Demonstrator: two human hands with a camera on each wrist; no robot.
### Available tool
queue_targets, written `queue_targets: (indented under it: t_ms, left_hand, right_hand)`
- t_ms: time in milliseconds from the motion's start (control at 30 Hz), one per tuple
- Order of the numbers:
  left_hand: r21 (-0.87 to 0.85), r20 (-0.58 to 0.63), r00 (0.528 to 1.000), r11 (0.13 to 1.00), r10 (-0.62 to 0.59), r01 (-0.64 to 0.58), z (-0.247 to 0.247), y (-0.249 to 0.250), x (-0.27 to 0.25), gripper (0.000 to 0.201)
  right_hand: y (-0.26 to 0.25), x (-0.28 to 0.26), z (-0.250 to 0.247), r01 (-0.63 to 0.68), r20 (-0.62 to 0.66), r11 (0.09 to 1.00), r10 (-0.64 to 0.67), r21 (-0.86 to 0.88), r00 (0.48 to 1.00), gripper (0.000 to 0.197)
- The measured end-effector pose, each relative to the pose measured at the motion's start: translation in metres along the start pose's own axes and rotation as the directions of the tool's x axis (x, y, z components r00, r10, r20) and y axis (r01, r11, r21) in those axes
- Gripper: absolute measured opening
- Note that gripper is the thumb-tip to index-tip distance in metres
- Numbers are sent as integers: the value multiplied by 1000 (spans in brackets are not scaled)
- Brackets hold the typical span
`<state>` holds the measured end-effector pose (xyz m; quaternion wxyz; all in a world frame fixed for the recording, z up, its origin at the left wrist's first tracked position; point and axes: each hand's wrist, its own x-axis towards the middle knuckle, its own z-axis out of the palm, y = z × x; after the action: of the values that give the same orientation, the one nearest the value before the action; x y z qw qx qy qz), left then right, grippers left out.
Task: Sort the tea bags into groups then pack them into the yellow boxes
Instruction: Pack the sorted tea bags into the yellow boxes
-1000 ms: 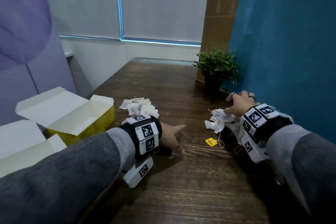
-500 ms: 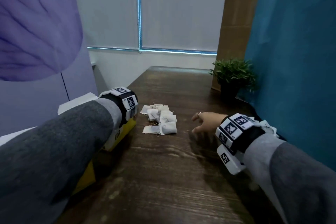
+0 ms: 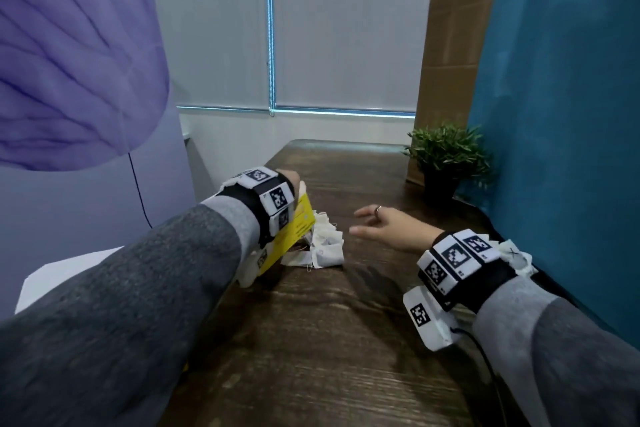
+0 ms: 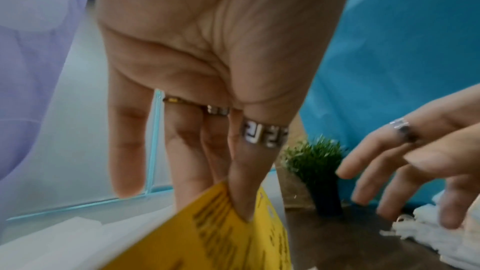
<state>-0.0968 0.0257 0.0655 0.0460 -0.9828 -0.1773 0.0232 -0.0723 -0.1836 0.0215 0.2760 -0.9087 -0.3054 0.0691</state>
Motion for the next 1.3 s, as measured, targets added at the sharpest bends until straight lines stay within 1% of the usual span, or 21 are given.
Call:
queue_targets:
  t_ms: [100,167,200,233,300,400,467,533,600,633,733,767,800,833,900,933,967,1100,1167,1233,1300]
  left_hand:
    - [-111,-111,984,982,140,-152,-32,26,-46,36]
    - [-148,-175,959,957,223,-250,-49,42,-75,54]
    - [-139,-194,945,946,262,-291,-52,50,-86,58]
    - [-117,-204,934,940,292,-320,-55,57,-100,54]
    - [-105,-286,903,926,321,-362,-58,76,-122,35]
    - [-83,-422,830,896,365,-436,-44,94,-146,45]
    - [-65,-431,805,876,408,-478,-28,99,-153,52]
    - [-121,-453,776,832,439,-542,-14,96,-159,48]
    - [-237,-508,768,793,391,-561,0,86,-160,36]
    - [-290,-546,774,794,321,-534,7,80,-160,37]
    - [-479,-595,803,797,14,-368,25,65,-161,66]
    - [-551,-580,813,760,-54,-343,29,59,-161,74]
    - [-639,-544,835,686,-84,-348,30,55,-160,80]
    - [-729,-502,861,574,-79,-372,32,51,-160,83]
    - [-853,-449,894,302,-7,-426,36,43,-153,87]
    - [-878,-440,897,195,32,-438,38,40,-148,89]
    - [-888,-438,897,126,60,-442,40,36,-143,93]
    - [-915,-389,905,37,174,-401,45,25,-121,104]
    - [-914,-396,892,-2,218,-405,48,21,-111,106]
    - [-903,-421,870,-27,255,-429,50,19,-104,104]
    - [-890,-439,849,-14,294,-456,53,18,-98,104]
  right_hand:
    - [-5,-5,-8,75,-214,948,-7,309,977,50]
    - [-10,-13,-16,120,-294,832,53,541,954,53]
    - [-12,-19,-22,131,-301,765,85,630,950,56]
    - [-14,-26,-27,133,-291,708,106,694,951,60]
    - [-15,-41,-40,119,-230,635,95,763,968,67]
    - [-11,-61,-51,119,-162,605,17,787,987,57]
    - [-8,-70,-49,147,-192,637,2,757,981,48]
    - [-2,-77,-42,154,-252,629,69,762,965,37]
    - [5,-85,-36,143,-257,551,135,822,957,31]
    - [8,-89,-34,138,-246,503,154,853,957,29]
    - [14,-95,-34,139,-235,406,195,903,952,26]
    - [13,-96,-34,145,-239,391,203,909,950,24]
    - [12,-95,-34,146,-239,383,205,912,949,24]
    - [11,-95,-34,144,-230,371,199,917,953,26]
    - [9,-93,-32,129,-202,351,179,927,963,32]
    - [9,-93,-31,116,-180,346,157,931,971,35]
    - [9,-92,-30,100,-148,337,121,936,981,37]
    - [17,-87,-28,20,-16,193,-22,981,1000,44]
    - [20,-84,-29,-5,13,149,-55,989,998,46]
    - [26,-78,-29,-3,9,186,-34,983,999,50]
    - [32,-74,-29,8,-6,269,-8,963,1000,57]
